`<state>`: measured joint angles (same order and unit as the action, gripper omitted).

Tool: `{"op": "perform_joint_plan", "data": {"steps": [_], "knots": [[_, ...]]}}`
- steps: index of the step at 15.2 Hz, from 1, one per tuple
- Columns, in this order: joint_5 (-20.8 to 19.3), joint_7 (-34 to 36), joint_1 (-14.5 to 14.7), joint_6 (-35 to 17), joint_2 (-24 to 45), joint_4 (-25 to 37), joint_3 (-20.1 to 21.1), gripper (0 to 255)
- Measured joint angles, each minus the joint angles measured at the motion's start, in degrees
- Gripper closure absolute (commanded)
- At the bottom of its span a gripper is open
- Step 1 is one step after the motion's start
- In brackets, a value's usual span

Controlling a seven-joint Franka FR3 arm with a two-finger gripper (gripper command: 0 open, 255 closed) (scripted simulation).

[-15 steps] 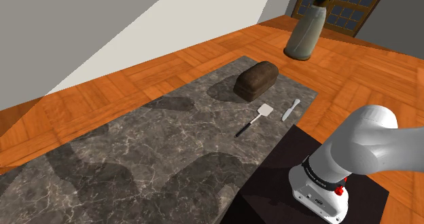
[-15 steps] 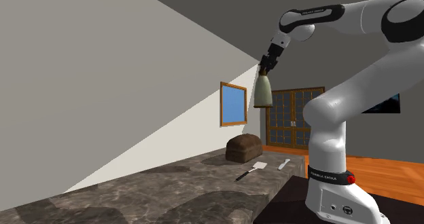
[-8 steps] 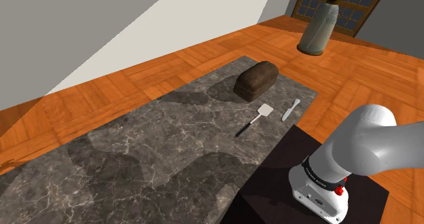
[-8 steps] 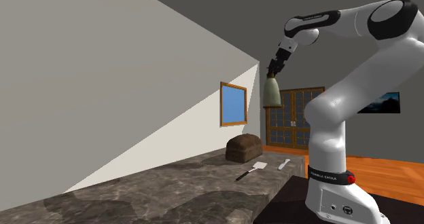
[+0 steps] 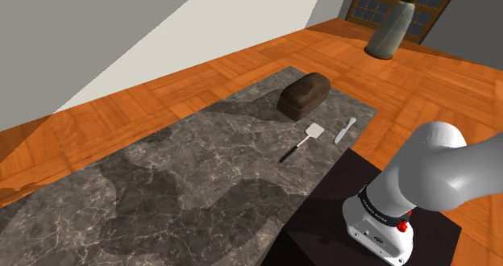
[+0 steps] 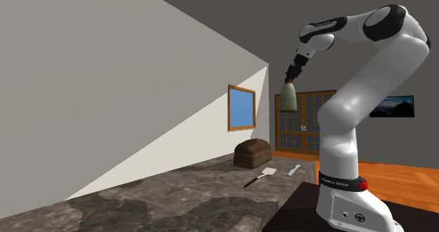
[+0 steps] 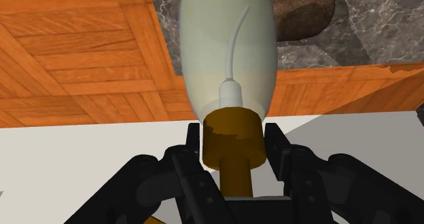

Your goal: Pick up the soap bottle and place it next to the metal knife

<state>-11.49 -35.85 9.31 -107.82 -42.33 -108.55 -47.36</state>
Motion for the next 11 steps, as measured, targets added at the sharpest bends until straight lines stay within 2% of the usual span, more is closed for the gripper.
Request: {"op": "perform_joint_plan", "data": {"steps": [3, 8, 11], "knots": [[0.9, -3.9, 3.9, 1.1, 2.9, 5.6, -6.4, 255], [2.9, -10.0, 14.6, 4.0, 7.8, 17.4, -20.2, 255], [2.7, -10.9, 15.7, 2.7, 7.7, 16.8, -22.1, 255]]}}
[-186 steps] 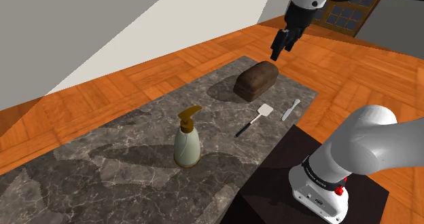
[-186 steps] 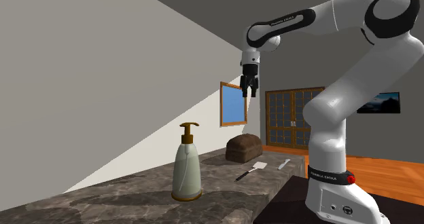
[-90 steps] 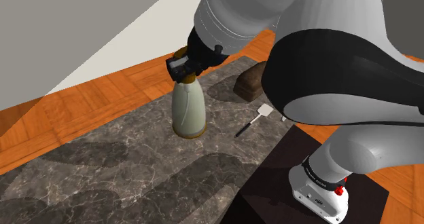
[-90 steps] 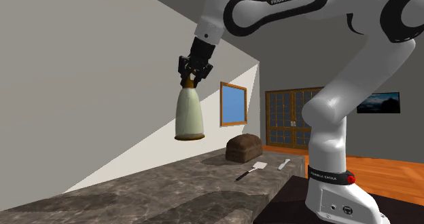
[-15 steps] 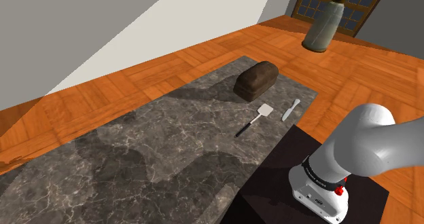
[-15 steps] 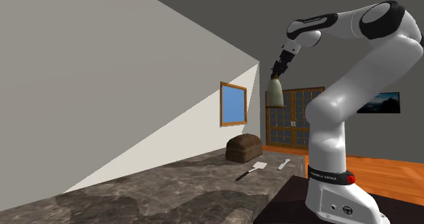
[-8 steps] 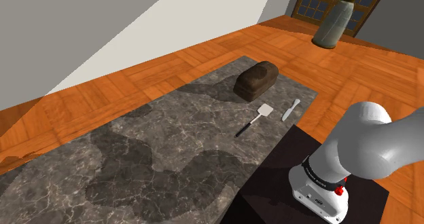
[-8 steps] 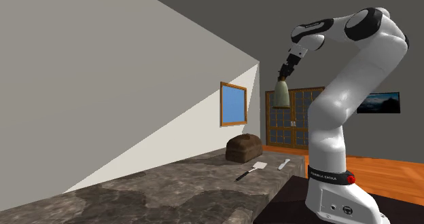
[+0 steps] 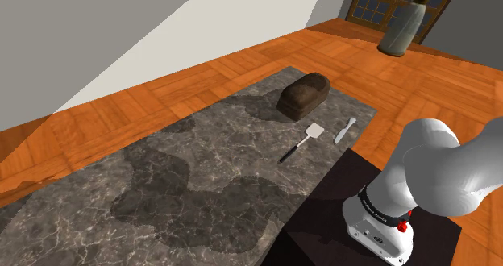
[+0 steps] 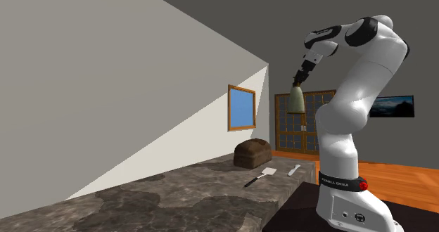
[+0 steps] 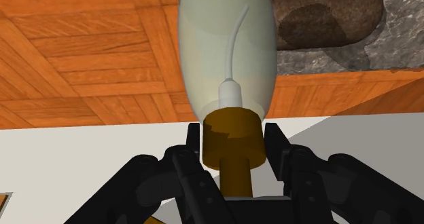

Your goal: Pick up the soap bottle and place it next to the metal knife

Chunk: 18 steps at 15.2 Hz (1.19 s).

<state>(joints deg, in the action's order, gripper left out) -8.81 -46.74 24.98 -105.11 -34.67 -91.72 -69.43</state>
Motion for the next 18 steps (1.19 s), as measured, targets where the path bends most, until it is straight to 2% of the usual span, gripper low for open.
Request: {"op": "perform_joint_plan", "data": {"steps": [10, 18], "knots": [[-1.6, -0.9, -3.5, -6.9, -2.5, -9.4, 0.7, 255], [-2.8, -1.8, -4.8, -12.2, -3.9, -15.8, -0.5, 255]]}}
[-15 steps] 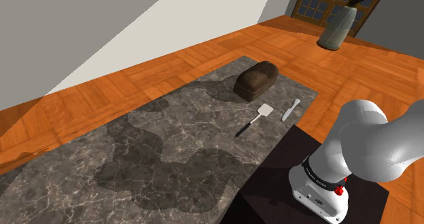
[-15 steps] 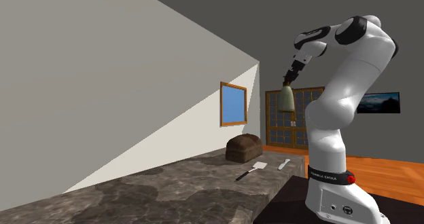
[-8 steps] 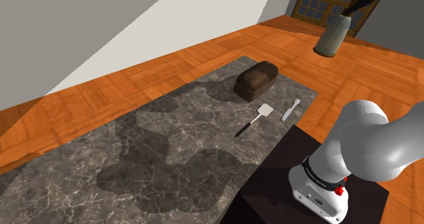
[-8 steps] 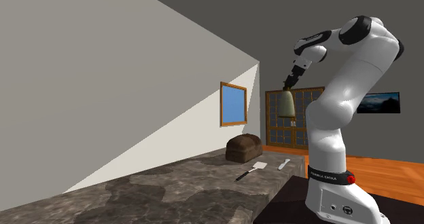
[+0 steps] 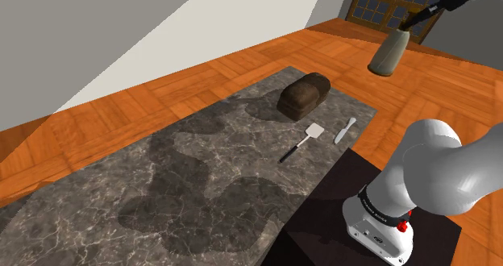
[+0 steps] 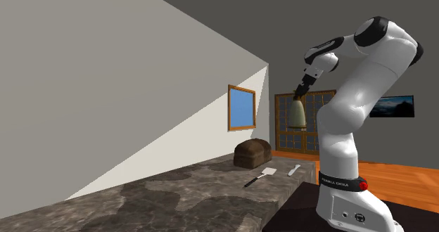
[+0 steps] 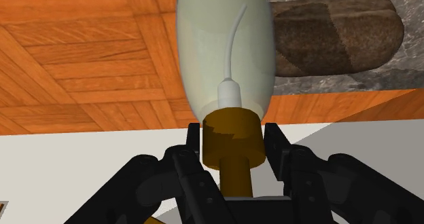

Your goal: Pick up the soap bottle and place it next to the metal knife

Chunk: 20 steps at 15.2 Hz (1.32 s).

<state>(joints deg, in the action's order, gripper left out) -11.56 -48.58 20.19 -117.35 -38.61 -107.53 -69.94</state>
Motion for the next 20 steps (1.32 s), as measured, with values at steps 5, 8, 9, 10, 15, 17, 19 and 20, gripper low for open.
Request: {"op": "perform_joint_plan", "data": {"steps": [5, 8, 9, 10, 15, 17, 19, 20], "knots": [[-0.7, -0.5, -0.4, -3.5, -0.7, -3.8, -1.1, 255], [-1.2, -0.9, -0.9, -5.3, -1.1, -5.9, -1.7, 255], [-1.3, -1.0, -1.1, -5.9, -1.3, -6.7, -1.8, 255], [-1.5, -1.2, -0.9, -6.6, -1.3, -7.2, -2.3, 255], [-2.2, -1.9, -0.4, -10.1, -1.7, -10.2, -4.4, 255], [-2.5, -2.2, -0.2, -11.3, -1.8, -11.3, -5.2, 255], [-2.7, -2.5, 0.4, -12.6, -1.8, -12.1, -6.4, 255], [-2.9, -2.6, 0.3, -13.2, -1.9, -12.7, -6.6, 255]]}}
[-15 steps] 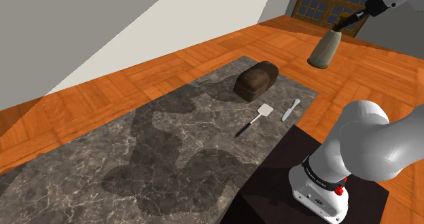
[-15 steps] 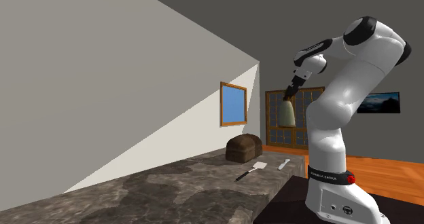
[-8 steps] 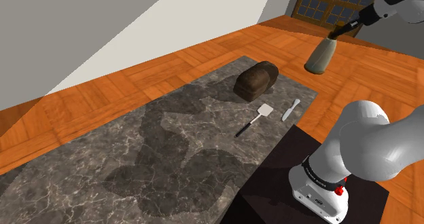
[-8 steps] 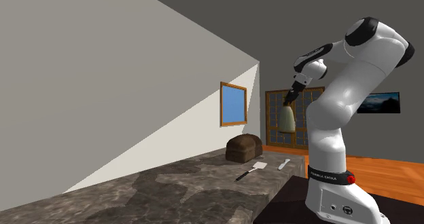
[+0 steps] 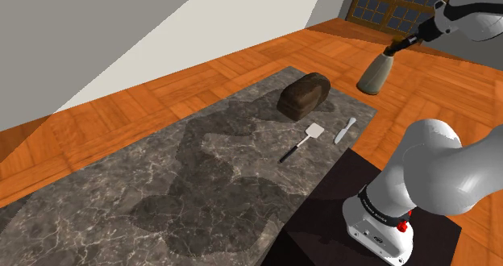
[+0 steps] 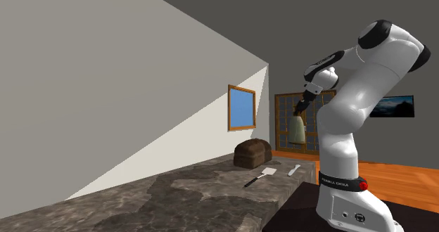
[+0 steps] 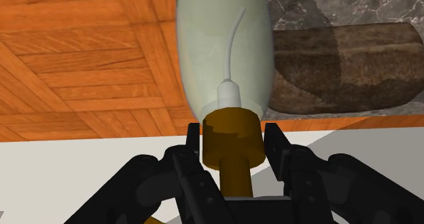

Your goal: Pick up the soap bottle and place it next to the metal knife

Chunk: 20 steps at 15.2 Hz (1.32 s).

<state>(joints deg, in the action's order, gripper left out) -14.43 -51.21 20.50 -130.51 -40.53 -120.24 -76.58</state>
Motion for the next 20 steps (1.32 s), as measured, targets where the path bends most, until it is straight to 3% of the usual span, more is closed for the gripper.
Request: {"op": "perform_joint_plan", "data": {"steps": [10, 20], "knots": [[-1.6, -1.5, 1.9, -6.6, -0.5, -5.0, -5.2, 255], [-3.4, -3.1, 6.1, -13.0, -1.0, -8.0, -12.5, 255]]}}
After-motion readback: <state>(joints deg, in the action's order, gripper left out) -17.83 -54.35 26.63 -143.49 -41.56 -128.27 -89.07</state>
